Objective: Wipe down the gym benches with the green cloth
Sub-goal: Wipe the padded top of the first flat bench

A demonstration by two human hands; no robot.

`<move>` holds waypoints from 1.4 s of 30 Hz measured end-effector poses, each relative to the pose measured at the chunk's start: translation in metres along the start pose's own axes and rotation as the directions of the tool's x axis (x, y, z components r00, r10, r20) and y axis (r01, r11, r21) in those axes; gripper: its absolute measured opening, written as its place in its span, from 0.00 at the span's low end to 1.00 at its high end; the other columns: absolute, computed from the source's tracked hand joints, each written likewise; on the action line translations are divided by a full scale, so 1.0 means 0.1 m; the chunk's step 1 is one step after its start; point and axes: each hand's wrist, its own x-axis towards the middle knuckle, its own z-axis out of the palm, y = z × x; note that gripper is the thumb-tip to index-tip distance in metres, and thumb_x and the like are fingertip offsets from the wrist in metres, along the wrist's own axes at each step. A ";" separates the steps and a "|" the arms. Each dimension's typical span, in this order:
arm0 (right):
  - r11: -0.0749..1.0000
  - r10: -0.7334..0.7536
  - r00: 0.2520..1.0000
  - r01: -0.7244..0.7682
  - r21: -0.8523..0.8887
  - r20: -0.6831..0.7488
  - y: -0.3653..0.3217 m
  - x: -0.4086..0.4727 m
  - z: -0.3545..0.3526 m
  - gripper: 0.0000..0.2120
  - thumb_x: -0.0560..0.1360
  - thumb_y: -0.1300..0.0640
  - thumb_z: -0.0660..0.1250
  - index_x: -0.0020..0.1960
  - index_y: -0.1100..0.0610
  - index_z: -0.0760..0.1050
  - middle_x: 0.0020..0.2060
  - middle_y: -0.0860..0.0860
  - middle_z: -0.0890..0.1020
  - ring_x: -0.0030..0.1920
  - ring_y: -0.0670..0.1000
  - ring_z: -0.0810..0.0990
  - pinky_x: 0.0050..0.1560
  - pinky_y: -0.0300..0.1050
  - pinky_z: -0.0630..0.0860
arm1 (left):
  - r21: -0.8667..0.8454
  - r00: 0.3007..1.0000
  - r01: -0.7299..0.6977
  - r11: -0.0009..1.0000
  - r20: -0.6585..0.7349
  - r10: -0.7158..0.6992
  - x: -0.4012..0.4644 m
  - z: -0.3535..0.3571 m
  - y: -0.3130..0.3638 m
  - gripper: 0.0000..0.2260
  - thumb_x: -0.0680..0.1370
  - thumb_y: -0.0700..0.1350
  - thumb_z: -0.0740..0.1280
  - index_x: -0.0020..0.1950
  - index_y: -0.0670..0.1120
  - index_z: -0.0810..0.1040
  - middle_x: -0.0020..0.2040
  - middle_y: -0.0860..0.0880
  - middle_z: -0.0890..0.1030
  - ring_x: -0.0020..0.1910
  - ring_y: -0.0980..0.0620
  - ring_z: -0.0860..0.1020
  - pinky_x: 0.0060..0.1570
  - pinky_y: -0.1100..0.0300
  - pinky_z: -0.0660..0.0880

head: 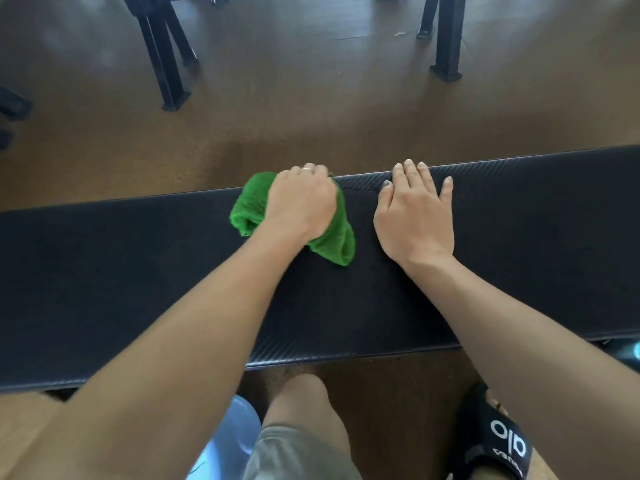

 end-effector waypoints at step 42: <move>0.997 -0.072 0.997 0.071 -0.015 -0.017 0.76 -0.26 -0.27 0.26 0.86 0.50 0.46 0.82 0.57 0.61 0.82 0.54 0.61 0.82 0.52 0.56 0.83 0.52 0.49 | -0.008 0.940 -0.315 0.949 0.139 0.313 0.12 0.10 1.10 0.27 0.87 0.53 0.44 0.85 0.46 0.47 0.85 0.46 0.48 0.84 0.49 0.48 0.82 0.52 0.45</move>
